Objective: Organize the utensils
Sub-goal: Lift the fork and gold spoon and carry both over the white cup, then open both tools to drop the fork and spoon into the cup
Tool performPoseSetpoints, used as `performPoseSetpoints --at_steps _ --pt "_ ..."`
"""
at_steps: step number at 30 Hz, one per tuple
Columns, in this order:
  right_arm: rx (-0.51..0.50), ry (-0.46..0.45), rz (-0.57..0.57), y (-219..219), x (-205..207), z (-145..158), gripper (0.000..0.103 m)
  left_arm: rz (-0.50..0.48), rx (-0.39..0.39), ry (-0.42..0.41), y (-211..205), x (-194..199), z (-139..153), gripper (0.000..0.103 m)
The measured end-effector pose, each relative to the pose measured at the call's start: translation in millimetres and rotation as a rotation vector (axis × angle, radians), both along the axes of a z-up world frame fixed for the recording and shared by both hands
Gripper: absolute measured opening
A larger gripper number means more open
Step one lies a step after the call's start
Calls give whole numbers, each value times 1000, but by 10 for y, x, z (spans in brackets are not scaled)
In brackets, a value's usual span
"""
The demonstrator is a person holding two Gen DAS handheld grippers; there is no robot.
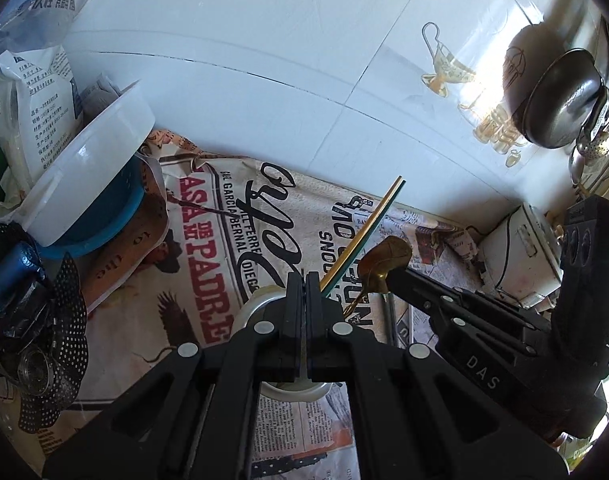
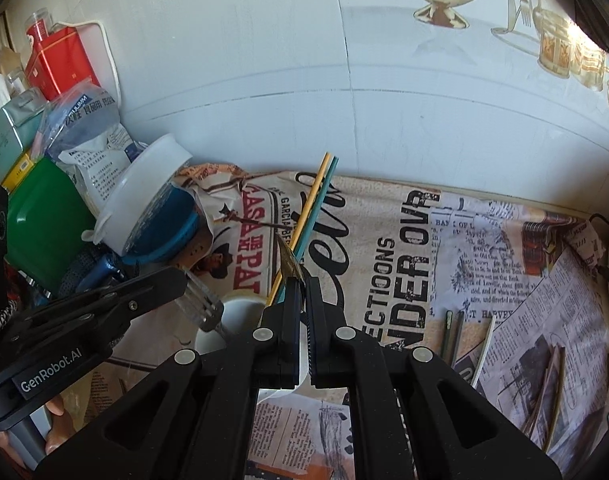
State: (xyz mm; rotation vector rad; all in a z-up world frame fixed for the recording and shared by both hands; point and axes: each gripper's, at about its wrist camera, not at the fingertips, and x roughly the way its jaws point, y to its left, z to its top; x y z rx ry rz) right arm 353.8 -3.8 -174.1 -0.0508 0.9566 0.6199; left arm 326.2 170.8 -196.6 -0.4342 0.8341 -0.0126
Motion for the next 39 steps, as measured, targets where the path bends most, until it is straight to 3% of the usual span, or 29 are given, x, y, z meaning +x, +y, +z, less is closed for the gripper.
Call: performPoseSetpoints --at_steps 12,18,29,32,39 --pt "2 1 46 -63 -85 118 8 43 62 11 -33 -127 107 2" --pt "7 -25 59 -221 -183 263 12 79 111 -15 -118 -281 302 13" --pt "23 -110 27 -827 -374 597 39 93 227 -79 -651 -518 679 48" --pt "17 -129 8 -1043 -409 642 40 88 246 -87 -847 -527 714 59" --pt "-14 -129 -42 -1508 -425 601 46 61 257 -70 -1293 -480 626 69"
